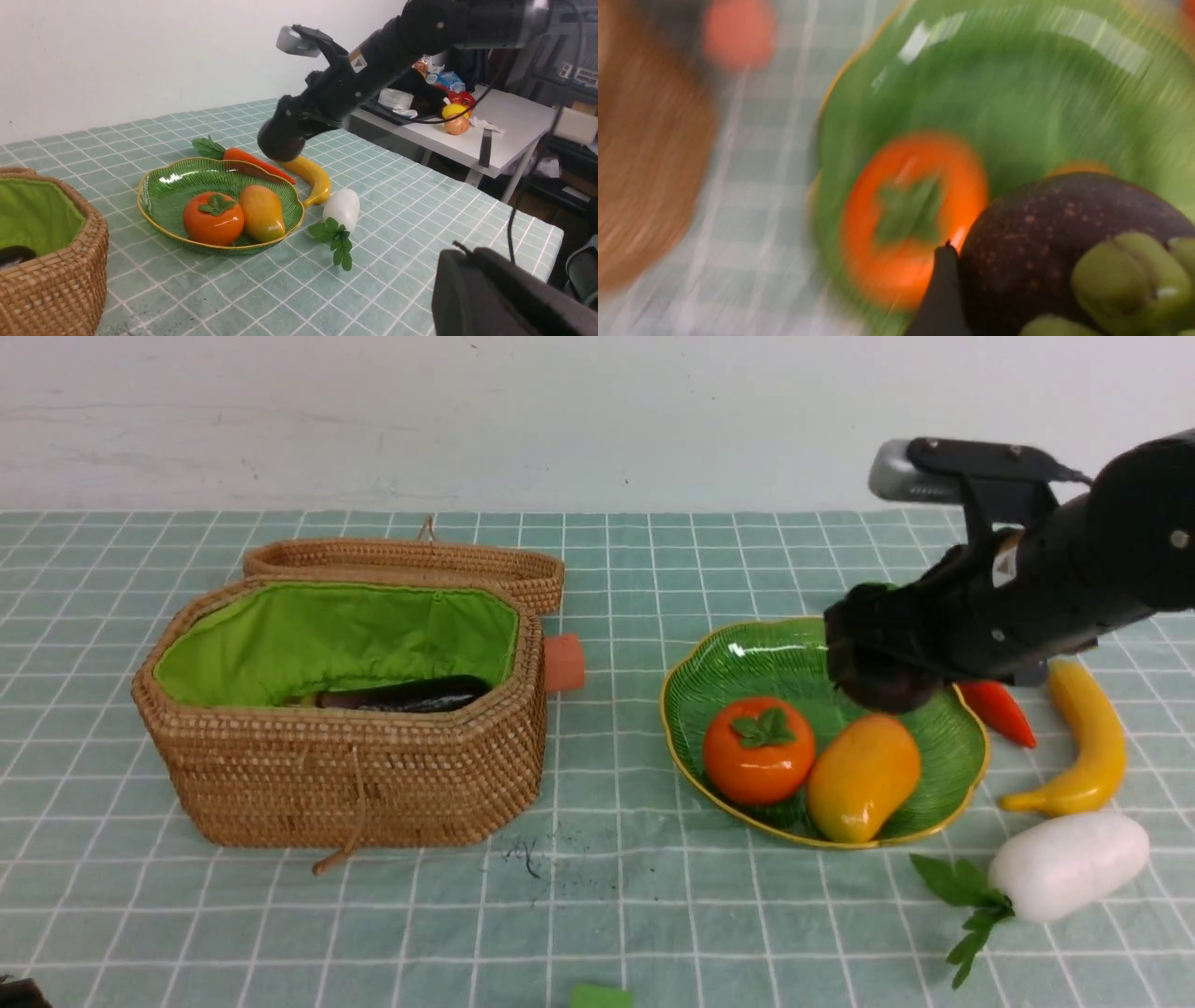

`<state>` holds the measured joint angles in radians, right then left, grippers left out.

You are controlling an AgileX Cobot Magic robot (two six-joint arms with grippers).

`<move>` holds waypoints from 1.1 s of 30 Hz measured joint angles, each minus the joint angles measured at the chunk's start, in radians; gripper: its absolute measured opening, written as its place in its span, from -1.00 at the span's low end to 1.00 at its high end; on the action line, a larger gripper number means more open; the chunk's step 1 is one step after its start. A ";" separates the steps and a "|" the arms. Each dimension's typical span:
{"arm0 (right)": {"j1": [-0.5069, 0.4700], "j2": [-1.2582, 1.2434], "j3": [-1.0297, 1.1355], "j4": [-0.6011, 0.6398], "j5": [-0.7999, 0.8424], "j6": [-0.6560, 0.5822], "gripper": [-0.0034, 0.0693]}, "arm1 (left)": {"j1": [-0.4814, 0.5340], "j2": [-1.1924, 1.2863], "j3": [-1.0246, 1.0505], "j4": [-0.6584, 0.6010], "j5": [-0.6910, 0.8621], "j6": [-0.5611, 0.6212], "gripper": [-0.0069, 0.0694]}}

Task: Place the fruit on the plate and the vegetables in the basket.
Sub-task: Use the right arm to grab a mangosteen and put it into the right plate, then take a daikon with your right arm and place it on the basket on the left.

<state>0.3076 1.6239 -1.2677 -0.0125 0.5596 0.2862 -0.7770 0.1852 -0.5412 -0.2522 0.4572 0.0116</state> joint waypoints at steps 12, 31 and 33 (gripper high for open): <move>-0.078 0.291 -0.113 0.002 -0.110 -0.019 0.95 | 0.000 0.000 0.000 0.000 0.000 -0.012 -0.85; -0.272 -0.175 0.274 -0.059 0.299 0.247 0.35 | 0.000 0.000 0.000 0.000 0.035 -0.012 -0.84; -0.317 -0.158 0.300 0.021 0.226 0.247 0.50 | 0.000 0.000 0.000 0.002 0.045 -0.012 -0.84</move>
<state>-0.0095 1.4661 -0.9676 0.0089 0.7855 0.5332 -0.7770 0.1852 -0.5412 -0.2497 0.5026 0.0000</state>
